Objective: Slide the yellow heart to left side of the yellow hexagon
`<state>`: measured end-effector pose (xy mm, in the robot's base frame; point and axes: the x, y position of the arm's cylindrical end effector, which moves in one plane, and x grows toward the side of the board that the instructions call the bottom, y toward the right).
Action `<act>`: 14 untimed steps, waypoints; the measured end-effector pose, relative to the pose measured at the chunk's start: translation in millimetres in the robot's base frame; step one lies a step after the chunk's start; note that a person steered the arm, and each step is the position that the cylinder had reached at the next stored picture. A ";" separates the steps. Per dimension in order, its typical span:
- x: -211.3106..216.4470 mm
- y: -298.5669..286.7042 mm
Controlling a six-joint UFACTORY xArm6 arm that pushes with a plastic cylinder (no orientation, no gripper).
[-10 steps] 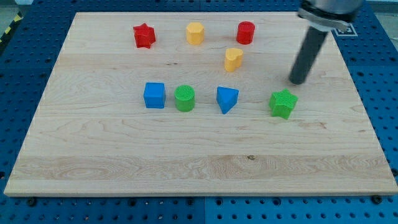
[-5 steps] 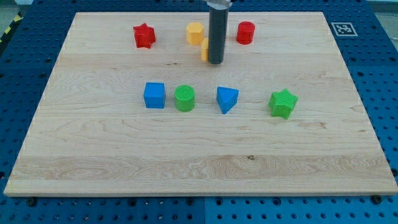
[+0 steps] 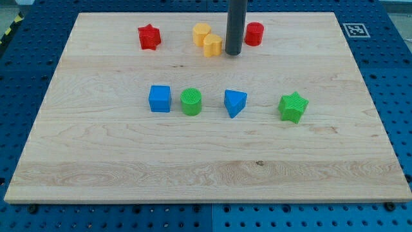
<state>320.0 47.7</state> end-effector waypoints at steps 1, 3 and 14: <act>0.0 -23.0; 0.0 -63.6; -26.3 -104.6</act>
<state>293.8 -56.9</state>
